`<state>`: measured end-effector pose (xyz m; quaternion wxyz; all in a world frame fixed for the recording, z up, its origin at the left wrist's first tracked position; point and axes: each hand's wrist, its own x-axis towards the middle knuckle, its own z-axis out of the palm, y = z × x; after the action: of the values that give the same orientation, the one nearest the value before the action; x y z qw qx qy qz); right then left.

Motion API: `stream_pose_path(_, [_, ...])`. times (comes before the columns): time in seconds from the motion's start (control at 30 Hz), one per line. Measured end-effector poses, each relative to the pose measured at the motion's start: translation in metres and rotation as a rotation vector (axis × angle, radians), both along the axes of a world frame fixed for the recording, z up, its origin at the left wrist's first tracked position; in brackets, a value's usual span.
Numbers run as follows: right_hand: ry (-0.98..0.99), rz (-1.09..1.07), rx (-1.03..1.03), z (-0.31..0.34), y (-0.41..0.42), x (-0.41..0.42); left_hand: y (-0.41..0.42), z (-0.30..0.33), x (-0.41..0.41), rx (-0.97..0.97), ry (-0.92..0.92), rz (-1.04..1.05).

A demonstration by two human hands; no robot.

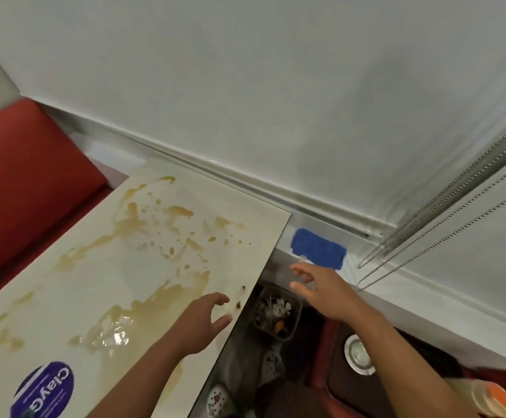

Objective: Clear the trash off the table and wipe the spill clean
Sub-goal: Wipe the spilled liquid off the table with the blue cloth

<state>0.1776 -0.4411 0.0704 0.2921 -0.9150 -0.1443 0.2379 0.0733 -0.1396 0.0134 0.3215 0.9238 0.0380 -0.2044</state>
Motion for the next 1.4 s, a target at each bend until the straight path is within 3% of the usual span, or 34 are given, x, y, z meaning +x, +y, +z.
stream_pose_path(0.3, [0.061,0.089,-0.100,-0.043,0.003,0.078,0.002,-0.009,0.013,0.117,0.055,0.042])
stream_pose_path(0.6, [0.111,0.189,-0.369,-0.152,-0.022,0.164,-0.033,-0.028,0.059,0.258,0.111,-0.032])
stream_pose_path(0.73, [0.041,0.179,-0.556,-0.191,-0.045,0.179,-0.047,-0.035,0.056,0.330,0.163,-0.014])
stream_pose_path(0.87, [-0.056,0.194,-0.617,-0.203,-0.054,0.166,-0.054,-0.044,0.035,0.352,0.184,0.053])
stream_pose_path(1.1, [-0.074,0.197,-0.410,-0.205,-0.061,0.162,-0.059,-0.055,0.008,0.276,0.118,0.266])
stream_pose_path(1.2, [0.051,0.005,-0.199,-0.196,-0.054,0.154,-0.059,-0.055,0.001,0.255,0.121,0.363])
stream_pose_path(1.4, [0.088,-0.287,0.149,-0.145,-0.017,0.141,-0.061,-0.056,-0.010,0.193,0.070,0.464])
